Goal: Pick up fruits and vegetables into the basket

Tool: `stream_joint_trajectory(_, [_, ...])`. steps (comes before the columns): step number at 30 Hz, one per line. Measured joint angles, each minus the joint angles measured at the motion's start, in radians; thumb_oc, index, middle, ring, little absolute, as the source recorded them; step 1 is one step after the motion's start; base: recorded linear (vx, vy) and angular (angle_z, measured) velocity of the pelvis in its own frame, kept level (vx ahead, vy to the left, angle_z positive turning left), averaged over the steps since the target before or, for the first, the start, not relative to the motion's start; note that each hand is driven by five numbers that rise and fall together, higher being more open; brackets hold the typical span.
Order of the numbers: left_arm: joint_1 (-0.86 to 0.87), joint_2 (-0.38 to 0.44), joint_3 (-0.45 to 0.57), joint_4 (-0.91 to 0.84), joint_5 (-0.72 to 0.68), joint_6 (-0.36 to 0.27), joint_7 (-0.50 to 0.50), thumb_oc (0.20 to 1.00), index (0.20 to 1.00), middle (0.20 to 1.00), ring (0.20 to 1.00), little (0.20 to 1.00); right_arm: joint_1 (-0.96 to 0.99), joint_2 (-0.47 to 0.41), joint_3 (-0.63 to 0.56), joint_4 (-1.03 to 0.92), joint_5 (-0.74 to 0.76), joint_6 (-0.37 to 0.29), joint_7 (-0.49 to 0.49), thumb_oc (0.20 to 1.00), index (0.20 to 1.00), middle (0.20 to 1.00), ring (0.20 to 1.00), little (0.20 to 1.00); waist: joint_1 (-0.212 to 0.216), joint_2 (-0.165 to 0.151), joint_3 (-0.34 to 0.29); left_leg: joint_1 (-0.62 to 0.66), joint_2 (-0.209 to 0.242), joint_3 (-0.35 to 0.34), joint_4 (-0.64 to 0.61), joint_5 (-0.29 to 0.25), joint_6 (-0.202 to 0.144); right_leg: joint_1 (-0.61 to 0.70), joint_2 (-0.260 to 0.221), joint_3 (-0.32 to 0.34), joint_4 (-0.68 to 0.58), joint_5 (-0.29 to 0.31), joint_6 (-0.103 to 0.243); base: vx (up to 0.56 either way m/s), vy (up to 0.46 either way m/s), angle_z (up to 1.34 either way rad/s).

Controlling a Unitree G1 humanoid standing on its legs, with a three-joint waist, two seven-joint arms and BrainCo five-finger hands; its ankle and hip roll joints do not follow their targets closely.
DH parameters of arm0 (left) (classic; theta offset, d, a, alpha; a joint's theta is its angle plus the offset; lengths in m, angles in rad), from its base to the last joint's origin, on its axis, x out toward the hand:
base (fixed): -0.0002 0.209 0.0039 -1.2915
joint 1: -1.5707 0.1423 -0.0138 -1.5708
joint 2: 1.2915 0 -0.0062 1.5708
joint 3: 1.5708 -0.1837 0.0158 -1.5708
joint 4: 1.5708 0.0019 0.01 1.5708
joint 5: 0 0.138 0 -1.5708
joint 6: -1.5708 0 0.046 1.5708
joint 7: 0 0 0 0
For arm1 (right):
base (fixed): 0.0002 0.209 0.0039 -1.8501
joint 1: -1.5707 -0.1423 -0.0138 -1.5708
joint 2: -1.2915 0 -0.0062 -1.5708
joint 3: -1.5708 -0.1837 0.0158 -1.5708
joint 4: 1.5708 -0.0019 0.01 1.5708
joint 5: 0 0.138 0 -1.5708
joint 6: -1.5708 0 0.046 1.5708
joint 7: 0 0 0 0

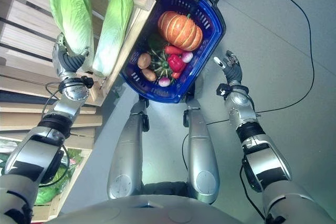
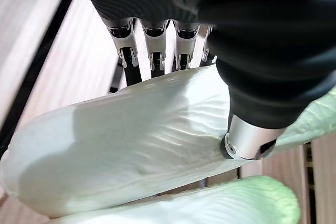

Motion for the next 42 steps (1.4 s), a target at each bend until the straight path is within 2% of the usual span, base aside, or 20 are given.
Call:
stream_joint_trajectory(6, [0.019, 0.006, -0.003, -0.091, 0.146, 0.001, 0.066, 0.2, 0.2, 0.2, 0.2, 0.2, 0.047, 0.003, 0.0, -0.177, -0.005, -0.006, -0.022, 1.0, 1.0, 1.0, 1.0, 1.0, -0.001, 0.002, 0.001, 0.002, 0.0, 0.002, -0.017, 0.008, 0.0, -0.003, 0.0, 0.0, -0.007, 0.001, -0.001, 0.0, 0.0, 0.0])
stream_joint_trajectory(11, [0.023, 0.018, -0.016, -0.182, 0.241, -0.001, 0.092, 0.2, 0.2, 0.2, 0.2, 0.2, 0.067, 0.004, 0.001, -0.285, -0.007, -0.014, 0.003, 1.0, 1.0, 1.0, 1.0, 1.0, -0.002, 0.004, 0.002, 0.005, 0.001, 0.004, -0.018, 0.008, 0.0, -0.002, 0.0, 0.001, -0.007, 0.002, -0.002, 0.0, 0.006, 0.0])
stream_joint_trajectory(15, [0.021, 0.021, -0.038, -0.214, 0.293, -0.035, 0.082, 0.2, 0.2, 0.2, 0.2, 0.2, 0.072, 0.005, 0.002, -0.34, -0.006, -0.02, 0.038, 1.0, 1.0, 1.0, 1.0, 1.0, -0.002, 0.004, 0.003, 0.014, 0.001, 0.011, -0.031, 0.01, 0.0, -0.002, 0.0, 0.004, -0.006, 0.002, -0.002, 0.0, 0.0, 0.0])
stream_joint_trajectory(22, [0.012, 0.044, -0.119, -0.315, 0.332, -0.131, -0.055, 0.2, 0.2, 0.2, 0.2, 0.2, 0.072, 0.003, 0.033, -0.421, -0.003, -0.018, 0.128, 1.0, 1.0, 1.0, 1.0, 1.0, -0.004, 0.008, 0.005, 0.022, 0.003, 0.015, -0.035, 0.013, -0.002, 0.0, 0.001, 0.003, -0.006, 0.003, -0.004, 0.0, 0.0, 0.0])
stream_joint_trajectory(25, [0.01, 0.048, -0.137, -0.334, 0.332, -0.148, -0.095, 0.2, 0.2, 0.2, 0.2, 0.2, 0.069, 0.003, 0.048, -0.43, -0.002, -0.013, 0.145, 1.0, 1.0, 1.0, 1.0, 1.0, -0.004, 0.008, 0.005, 0.025, 0.004, 0.018, -0.036, 0.013, -0.002, 0.001, 0.001, 0.003, -0.006, 0.004, -0.005, 0.0, 0.0, 0.0])
stream_joint_trajectory(28, [0.001, 0.051, -0.158, -0.344, 0.329, -0.151, -0.117, 0.2, 0.2, 0.2, 0.2, 0.2, 0.065, 0.002, 0.051, -0.443, -0.002, 0.004, 0.15, 1.0, 1.0, 1.0, 1.0, 1.0, -0.004, 0.008, 0.005, 0.025, 0.005, 0.018, -0.036, 0.013, -0.003, 0.001, 0.001, 0.002, -0.006, 0.004, -0.005, 0.0, 0.0, 0.0])
stream_joint_trajectory(37, [-0.026, 0.052, -0.207, -0.395, 0.29, -0.154, -0.279, 0.2, 0.2, 0.2, 0.2, 0.2, 0.058, 0.001, 0.092, -0.498, -0.002, 0.029, 0.165, 1.0, 1.0, 1.0, 1.0, 1.0, -0.002, 0.008, 0.005, 0.03, 0.005, 0.017, -0.048, 0.019, -0.004, 0.001, 0.002, 0.001, -0.007, 0.004, -0.005, 0.0, 0.0, 0.0])
stream_joint_trajectory(42, [-0.03, 0.05, -0.224, -0.427, 0.249, -0.151, -0.337, 0.2, 0.2, 0.2, 0.2, 0.2, 0.05, -0.001, 0.1, -0.529, -0.001, 0.049, 0.181, 1.0, 1.0, 1.0, 1.0, 1.0, -0.002, 0.008, 0.005, 0.03, 0.005, 0.017, -0.048, 0.019, -0.004, 0.001, 0.002, 0.001, -0.007, 0.004, -0.005, 0.0, 0.0, 0.0])
